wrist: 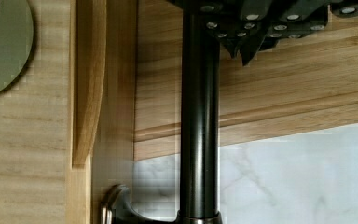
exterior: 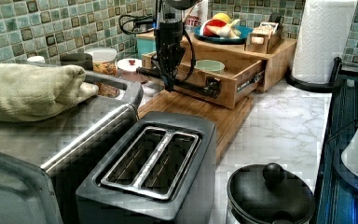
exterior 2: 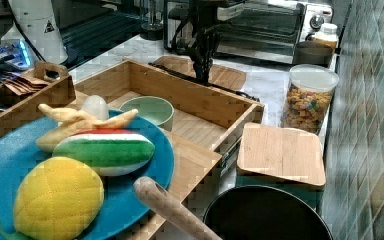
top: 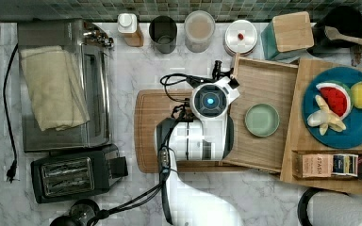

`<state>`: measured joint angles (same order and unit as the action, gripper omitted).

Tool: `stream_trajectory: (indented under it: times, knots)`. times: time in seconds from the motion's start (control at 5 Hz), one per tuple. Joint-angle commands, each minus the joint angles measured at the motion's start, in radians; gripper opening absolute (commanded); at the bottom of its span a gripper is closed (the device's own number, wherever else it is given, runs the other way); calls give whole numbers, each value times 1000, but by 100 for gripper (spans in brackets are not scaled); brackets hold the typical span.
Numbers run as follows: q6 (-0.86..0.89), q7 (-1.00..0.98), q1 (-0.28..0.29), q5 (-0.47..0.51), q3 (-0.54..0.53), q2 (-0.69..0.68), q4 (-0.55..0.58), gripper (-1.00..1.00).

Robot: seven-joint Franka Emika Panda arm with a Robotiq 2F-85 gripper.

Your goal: Close the drawer.

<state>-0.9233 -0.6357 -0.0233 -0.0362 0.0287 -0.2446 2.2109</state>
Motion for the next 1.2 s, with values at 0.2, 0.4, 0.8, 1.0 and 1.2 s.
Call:
stream_trajectory:
  times: [0.2, 0.4, 0.8, 1.0, 1.2]
  knots:
    - [68, -27, -138, -45, 132, 51, -96, -100]
    - [80, -73, -184, -88, 152, 38, -126, -100]
    - [-44, -213, -274, -101, 192, 38, -94, -100]
    - [-49, -332, -318, -93, 209, 11, -129, -100]
    - [-73, -414, -363, -75, 216, -17, -161, -100]
